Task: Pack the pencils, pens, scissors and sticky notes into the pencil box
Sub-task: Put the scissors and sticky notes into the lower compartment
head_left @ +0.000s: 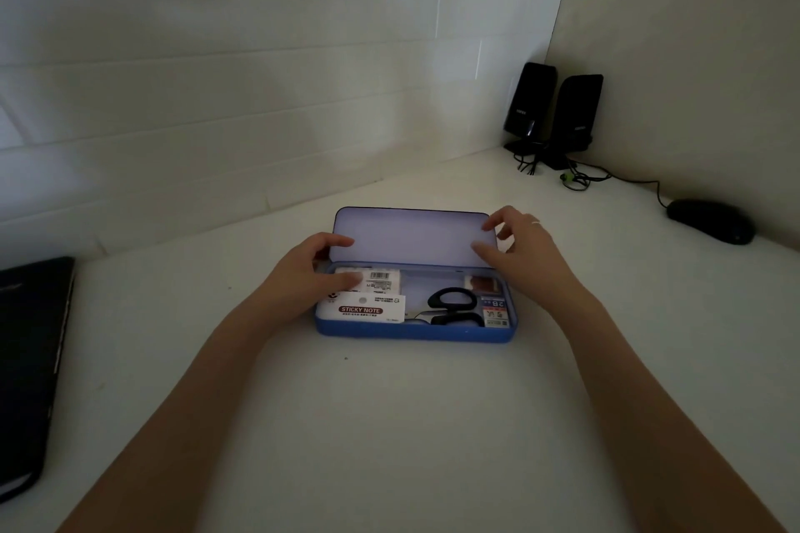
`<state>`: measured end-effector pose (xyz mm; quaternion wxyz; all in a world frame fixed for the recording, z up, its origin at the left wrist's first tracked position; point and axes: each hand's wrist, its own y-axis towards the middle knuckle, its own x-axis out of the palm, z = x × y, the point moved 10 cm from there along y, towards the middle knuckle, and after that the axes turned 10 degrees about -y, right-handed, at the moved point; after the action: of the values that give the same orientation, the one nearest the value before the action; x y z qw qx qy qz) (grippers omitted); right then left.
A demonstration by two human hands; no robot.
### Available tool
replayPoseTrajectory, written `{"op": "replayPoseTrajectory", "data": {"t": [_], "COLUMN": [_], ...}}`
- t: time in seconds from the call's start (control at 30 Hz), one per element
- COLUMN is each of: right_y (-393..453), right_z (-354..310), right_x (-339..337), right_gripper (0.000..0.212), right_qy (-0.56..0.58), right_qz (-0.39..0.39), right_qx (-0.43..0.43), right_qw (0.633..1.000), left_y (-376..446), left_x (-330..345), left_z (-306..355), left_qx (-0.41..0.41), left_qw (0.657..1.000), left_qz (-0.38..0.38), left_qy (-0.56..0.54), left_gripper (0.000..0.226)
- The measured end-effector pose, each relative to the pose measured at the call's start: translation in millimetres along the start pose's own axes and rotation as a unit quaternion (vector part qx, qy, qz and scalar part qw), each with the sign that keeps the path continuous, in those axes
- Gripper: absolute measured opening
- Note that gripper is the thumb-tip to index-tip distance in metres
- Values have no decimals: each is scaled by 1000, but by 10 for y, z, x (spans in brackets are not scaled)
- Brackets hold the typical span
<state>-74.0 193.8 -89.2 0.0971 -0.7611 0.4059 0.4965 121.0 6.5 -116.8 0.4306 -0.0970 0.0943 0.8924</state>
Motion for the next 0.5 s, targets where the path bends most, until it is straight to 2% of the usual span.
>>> {"op": "replayPoseTrajectory", "data": {"t": [0.1,0.23,0.27,0.5], "right_y": [-42,-196,-224,-247], "right_z": [-263,-501,-523,-685], "right_x": [-28,261,319,314], "right_gripper": [5,10,12,11], "right_qy": [7,-31,-46,-132], "right_qz": [-42,-184,-200,-125], "right_qx": [-75,-155,-164,-202], "right_qw": [996,970,965,962], "left_y": [3,16,18,11], "left_x": [-5,-5,-1,1], "left_z": [-5,-22,-21,-13], "left_qx": [0,-2,-1,-3], "left_qw": [1000,1000,1000,1000], "left_qz": [-1,-3,-5,-1], "left_qy": [3,12,14,13], "left_gripper": [44,44,44,45]}}
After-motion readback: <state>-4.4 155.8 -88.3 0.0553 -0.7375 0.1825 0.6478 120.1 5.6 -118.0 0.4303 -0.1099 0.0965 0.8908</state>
